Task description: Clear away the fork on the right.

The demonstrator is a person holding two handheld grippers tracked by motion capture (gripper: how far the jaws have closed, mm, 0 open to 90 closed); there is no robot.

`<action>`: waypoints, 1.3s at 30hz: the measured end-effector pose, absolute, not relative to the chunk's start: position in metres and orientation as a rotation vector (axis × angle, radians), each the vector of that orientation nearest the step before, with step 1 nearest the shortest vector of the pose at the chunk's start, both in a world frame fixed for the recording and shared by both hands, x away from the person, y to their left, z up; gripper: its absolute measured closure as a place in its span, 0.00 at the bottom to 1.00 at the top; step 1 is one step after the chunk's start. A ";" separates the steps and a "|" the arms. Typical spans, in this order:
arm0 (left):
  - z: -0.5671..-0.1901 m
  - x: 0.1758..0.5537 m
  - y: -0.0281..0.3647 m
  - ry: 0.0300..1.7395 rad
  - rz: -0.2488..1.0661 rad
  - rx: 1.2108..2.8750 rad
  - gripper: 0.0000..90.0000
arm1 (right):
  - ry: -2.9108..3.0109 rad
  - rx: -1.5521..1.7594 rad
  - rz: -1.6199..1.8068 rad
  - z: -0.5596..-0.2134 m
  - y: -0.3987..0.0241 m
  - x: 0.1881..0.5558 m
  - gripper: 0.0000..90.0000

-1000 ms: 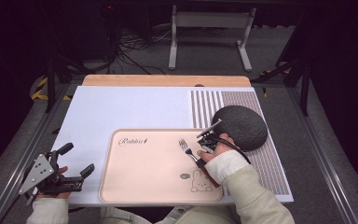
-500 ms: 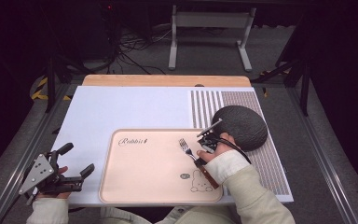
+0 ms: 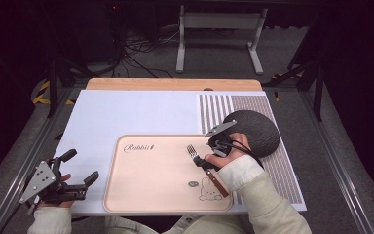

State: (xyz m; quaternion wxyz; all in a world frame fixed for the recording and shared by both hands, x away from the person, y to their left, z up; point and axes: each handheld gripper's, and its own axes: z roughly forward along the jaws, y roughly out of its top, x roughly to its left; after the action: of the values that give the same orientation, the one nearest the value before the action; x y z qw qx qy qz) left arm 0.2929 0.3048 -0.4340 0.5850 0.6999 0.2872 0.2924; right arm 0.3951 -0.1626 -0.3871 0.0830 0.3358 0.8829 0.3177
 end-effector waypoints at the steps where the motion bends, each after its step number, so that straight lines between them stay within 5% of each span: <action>1: -0.434 0.293 0.305 0.669 0.683 1.632 0.00 | 2.642 0.969 0.976 -0.387 -0.162 0.395 0.10; 6: -0.434 0.293 0.305 0.670 0.680 1.633 0.00 | 2.655 0.830 1.042 -0.388 -0.154 0.395 0.09; 9: -0.434 0.293 0.305 0.670 0.680 1.632 0.00 | 2.655 0.738 1.026 -0.387 -0.151 0.395 0.29; 10: -0.434 0.293 0.305 0.670 0.680 1.632 0.00 | 2.655 0.738 1.026 -0.387 -0.151 0.395 0.29; 13: -0.434 0.293 0.305 0.672 0.680 1.626 0.00 | 2.687 0.645 1.038 -0.386 -0.149 0.395 0.63; 19: -0.434 0.293 0.305 0.670 0.680 1.626 0.00 | 2.713 0.595 1.018 -0.395 -0.147 0.400 0.99; 39: -0.434 0.293 0.305 0.668 0.677 1.632 0.00 | 2.799 0.641 0.845 -0.427 -0.139 0.415 1.00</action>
State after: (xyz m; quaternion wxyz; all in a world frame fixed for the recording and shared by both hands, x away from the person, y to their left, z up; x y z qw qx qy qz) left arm 0.2932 0.3049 -0.4342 0.5863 0.6998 0.2864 0.2906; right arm 0.4152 -0.1394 -0.4265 0.0739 0.2135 0.9326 0.2814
